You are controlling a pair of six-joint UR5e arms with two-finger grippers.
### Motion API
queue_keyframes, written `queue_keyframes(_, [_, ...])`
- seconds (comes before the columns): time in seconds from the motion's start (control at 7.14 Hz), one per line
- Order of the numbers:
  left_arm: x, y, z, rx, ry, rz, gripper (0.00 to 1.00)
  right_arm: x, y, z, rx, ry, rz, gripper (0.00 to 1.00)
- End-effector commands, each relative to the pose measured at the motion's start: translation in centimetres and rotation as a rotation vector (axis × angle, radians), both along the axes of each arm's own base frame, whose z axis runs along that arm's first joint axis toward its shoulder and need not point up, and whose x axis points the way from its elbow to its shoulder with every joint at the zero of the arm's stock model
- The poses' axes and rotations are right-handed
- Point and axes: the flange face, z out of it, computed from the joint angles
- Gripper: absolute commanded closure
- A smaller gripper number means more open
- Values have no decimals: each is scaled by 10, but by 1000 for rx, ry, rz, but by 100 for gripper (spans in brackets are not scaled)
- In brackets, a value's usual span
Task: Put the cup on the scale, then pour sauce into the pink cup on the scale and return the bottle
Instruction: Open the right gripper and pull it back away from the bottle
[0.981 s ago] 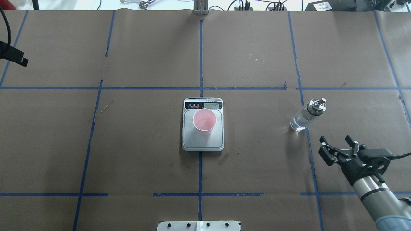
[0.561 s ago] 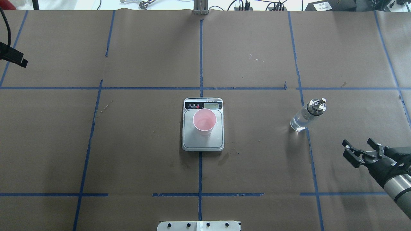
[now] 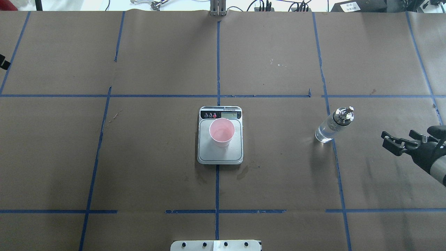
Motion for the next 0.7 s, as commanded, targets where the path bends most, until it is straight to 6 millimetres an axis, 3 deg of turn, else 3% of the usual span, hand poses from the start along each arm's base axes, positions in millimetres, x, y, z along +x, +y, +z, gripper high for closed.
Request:
queue_keyframes(0.0, [-59, -14, 36, 24, -39, -2, 0, 38, -57, 24, -78, -4, -91, 0])
queue_keyframes(0.14, [-81, -4, 51, -10, -11, -30, 0, 54, -64, 36, -112, -8, -92, 0])
queue_keyframes(0.28, [-99, 33, 74, -46, 58, -36, 0, 71, -76, 53, -165, -15, -132, 0])
queue_keyframes(0.42, [-109, 76, 70, -12, 72, -61, 0, 108, -95, 64, -201, -44, -209, 0])
queue_keyframes(0.56, [-117, 78, 76, -42, 79, -93, 0, 156, -112, 67, -210, -28, -277, 0])
